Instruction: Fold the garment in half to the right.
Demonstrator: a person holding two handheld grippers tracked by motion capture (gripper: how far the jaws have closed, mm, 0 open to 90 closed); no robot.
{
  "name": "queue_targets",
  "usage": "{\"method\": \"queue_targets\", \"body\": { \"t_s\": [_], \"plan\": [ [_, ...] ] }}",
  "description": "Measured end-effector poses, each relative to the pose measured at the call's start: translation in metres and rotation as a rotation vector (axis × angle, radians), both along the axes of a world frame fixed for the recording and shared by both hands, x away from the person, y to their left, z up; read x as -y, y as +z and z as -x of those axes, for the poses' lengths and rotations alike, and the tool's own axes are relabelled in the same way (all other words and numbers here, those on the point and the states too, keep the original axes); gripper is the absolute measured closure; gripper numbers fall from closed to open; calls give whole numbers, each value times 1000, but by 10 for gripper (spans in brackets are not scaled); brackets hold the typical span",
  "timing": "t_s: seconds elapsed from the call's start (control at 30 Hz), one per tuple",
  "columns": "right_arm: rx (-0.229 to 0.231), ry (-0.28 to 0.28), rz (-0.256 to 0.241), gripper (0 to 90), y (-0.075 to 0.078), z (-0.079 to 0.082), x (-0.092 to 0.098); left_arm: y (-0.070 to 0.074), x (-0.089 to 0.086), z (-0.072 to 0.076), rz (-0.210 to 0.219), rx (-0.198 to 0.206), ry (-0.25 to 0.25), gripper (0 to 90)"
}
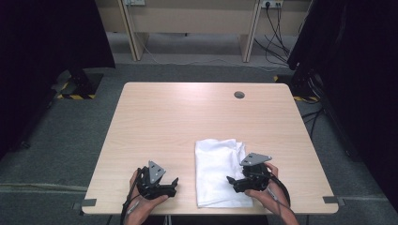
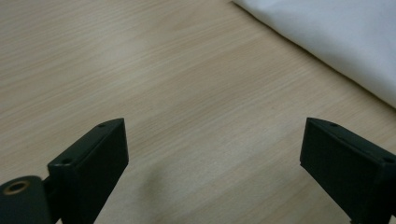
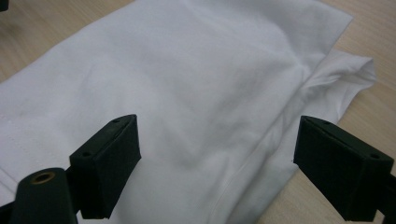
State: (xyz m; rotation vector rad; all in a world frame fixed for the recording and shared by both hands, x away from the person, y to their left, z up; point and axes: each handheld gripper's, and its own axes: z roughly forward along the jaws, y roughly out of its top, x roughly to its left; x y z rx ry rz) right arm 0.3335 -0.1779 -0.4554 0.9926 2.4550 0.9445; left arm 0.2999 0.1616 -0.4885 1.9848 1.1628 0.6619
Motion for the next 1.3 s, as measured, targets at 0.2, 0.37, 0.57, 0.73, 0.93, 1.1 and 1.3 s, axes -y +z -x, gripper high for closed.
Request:
{"method": "queue_targets", "body": {
  "t_s": [0.2,0.37,0.57,0.73,0.93,1.1,1.3],
  "plan": [
    [-11,6,3,134,-3,6,2,-2,-11,0,-9,-18,22,68],
    [-14,14,6,131,-5,10,2,-3,-20,0,-7,-26,43,67],
    [-12,26,6,132,-6,13,-2,-5,-31,-1,-16,-37,69,69],
    [-26,36,11,132,-9,12,-5,-6,-31,-2,-25,-50,75,69],
    [-39,36,36,133,-15,9,-7,-7,-36,-8,26,-107,85,48],
    [-68,16,34,115,-20,5,-9,-7,-37,-9,36,-119,87,35],
    [-84,1,15,109,-21,-3,-10,-7,-37,-10,36,-118,83,35]
  ]
}}
